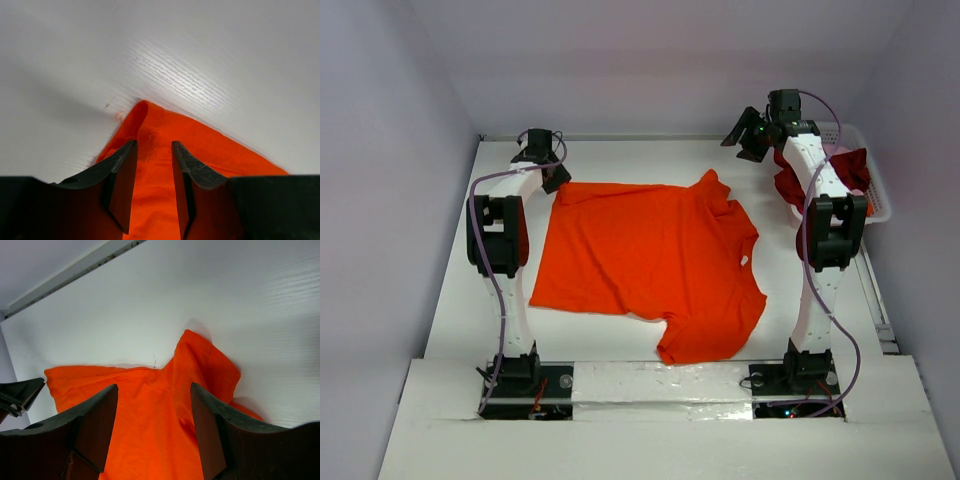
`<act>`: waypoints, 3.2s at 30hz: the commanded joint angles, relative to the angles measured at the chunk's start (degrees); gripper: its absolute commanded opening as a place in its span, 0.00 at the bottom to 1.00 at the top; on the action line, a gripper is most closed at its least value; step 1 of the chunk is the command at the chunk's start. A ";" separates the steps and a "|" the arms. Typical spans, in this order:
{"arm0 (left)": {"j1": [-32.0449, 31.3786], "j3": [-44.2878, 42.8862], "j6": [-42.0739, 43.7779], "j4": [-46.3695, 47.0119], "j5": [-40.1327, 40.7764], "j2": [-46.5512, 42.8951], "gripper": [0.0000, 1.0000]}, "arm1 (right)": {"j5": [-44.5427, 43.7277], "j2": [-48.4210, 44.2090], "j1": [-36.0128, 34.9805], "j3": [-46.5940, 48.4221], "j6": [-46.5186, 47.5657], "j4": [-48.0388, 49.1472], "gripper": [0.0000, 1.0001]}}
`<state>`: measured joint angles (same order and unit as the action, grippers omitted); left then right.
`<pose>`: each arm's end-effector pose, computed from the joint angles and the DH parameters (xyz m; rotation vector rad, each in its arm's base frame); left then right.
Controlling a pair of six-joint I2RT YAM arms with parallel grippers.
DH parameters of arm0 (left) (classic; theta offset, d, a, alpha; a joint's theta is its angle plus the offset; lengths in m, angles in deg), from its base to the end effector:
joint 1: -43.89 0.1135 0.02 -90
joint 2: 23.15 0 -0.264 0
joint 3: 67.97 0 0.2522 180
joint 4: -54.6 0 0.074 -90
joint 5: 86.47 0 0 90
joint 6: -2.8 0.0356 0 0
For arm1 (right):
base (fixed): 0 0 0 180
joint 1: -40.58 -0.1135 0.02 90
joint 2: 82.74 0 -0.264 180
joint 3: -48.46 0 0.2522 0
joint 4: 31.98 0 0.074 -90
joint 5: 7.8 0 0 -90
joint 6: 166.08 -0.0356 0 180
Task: Fold and stack the t-shirts
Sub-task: Grap the side of the flattened tshirt furthest away from the robot with both arms
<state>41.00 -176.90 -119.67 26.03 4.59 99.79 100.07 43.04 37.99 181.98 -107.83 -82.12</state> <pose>0.4884 -0.0240 0.1999 -0.6044 2.2520 -0.2904 0.5029 0.0337 0.2889 0.4346 2.3191 0.6600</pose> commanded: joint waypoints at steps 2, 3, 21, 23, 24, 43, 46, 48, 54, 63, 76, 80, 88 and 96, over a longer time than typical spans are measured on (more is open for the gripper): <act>0.17 -1.51 -0.23 -0.31 0.52 -1.03 0.31 | 0.85 -0.71 0.30 0.91 -0.24 2.63 0.65; 0.17 -0.98 -0.14 -0.22 0.70 -1.12 0.31 | 0.94 -0.71 0.30 0.91 -0.24 2.72 0.65; 0.17 0.08 -0.05 -0.22 0.08 0.38 0.31 | 1.29 -0.71 0.30 1.35 -0.51 2.89 0.65; 0.17 0.52 -0.14 -0.31 0.00 0.46 0.31 | 1.29 -0.71 0.30 1.52 -0.51 2.89 0.65; 0.17 0.69 -0.14 -0.22 -0.09 0.38 0.31 | 1.29 -0.62 0.30 1.52 -0.60 2.81 0.65; 0.17 2.19 -0.84 1.01 -0.44 0.55 0.30 | 1.82 -0.18 0.83 1.96 -0.77 2.90 0.65; 0.17 2.36 -1.02 1.80 -0.53 0.55 0.25 | 1.82 -0.09 0.83 1.79 -0.77 2.89 0.65; 0.17 1.93 -1.02 1.27 -0.71 1.08 0.19 | 1.91 -0.09 0.83 1.88 -0.77 2.98 0.65; 0.17 2.01 -1.46 1.10 -0.80 1.34 0.00 | 2.17 0.08 0.83 1.96 -0.86 2.98 0.65; 0.17 1.31 -1.63 0.48 -0.80 0.29 0.00 | 2.34 1.31 1.35 1.70 -1.56 3.51 0.66; 0.17 1.31 -1.90 0.04 -0.71 -0.59 0.00 | -3.63 5.44 1.36 -3.13 -4.64 1.23 0.65; 0.17 1.31 -1.81 -0.31 -0.80 -0.77 0.00 | -3.10 6.06 1.36 -4.36 -4.11 -0.10 0.63; 0.17 0.78 -1.98 -0.48 -2.46 -0.94 0.00 | -1.70 2.99 0.83 -12.00 -5.34 3.07 0.63; 0.17 0.61 -1.81 -0.83 -2.38 -1.29 0.00 | 0.15 4.04 0.22 -10.79 -5.96 3.95 0.62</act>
<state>41.00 -174.96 -121.16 26.32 2.69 101.62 98.93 48.52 38.34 169.42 -113.18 -80.00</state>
